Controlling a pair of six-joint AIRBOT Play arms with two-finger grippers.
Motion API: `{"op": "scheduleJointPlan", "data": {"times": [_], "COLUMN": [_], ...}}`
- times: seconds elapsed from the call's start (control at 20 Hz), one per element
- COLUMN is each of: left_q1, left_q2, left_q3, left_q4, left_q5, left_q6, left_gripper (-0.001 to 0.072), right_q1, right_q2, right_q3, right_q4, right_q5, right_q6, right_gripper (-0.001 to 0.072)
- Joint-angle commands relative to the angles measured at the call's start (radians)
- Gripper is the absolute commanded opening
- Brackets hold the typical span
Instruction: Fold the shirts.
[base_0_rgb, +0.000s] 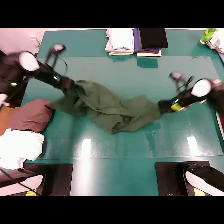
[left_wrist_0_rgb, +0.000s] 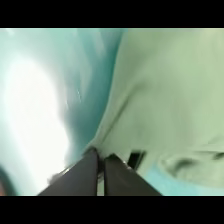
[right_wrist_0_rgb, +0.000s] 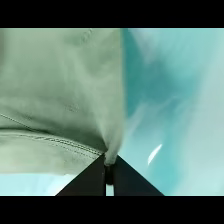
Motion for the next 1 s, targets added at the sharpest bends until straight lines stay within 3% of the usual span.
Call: {"op": "scheduleJointPlan", "data": {"times": [0.0,0.3,0.5,0.75,0.95], "left_q1": [0.000,0.000,0.000,0.000,0.000], "left_q2": [0.155,0.388,0.421,0.412,0.306], "left_q3": [0.140,0.338,0.500,0.578,0.511], "left_q4": [0.027,0.007,-0.039,-0.117,-0.057], "left_q5": [-0.010,-0.010,-0.018,0.032,-0.049], "left_q6": [0.000,-0.001,0.000,0.000,-0.001], "left_gripper": [0.0030,0.0030,0.0030,0.0029,0.0029], "right_q1": [0.005,0.002,0.000,-0.061,-0.098], "right_q2": [0.143,0.257,0.259,0.101,-0.048], "right_q3": [0.274,0.683,0.849,1.141,1.136], "right_q4": [-0.199,-0.224,-0.299,-0.320,-0.231], "right_q5": [0.053,0.051,0.053,0.164,0.174], "right_q6": [-0.002,-0.002,-0.002,-0.027,-0.033], "right_gripper": [0.0020,0.0020,0.0019,0.0019,0.0018]}}
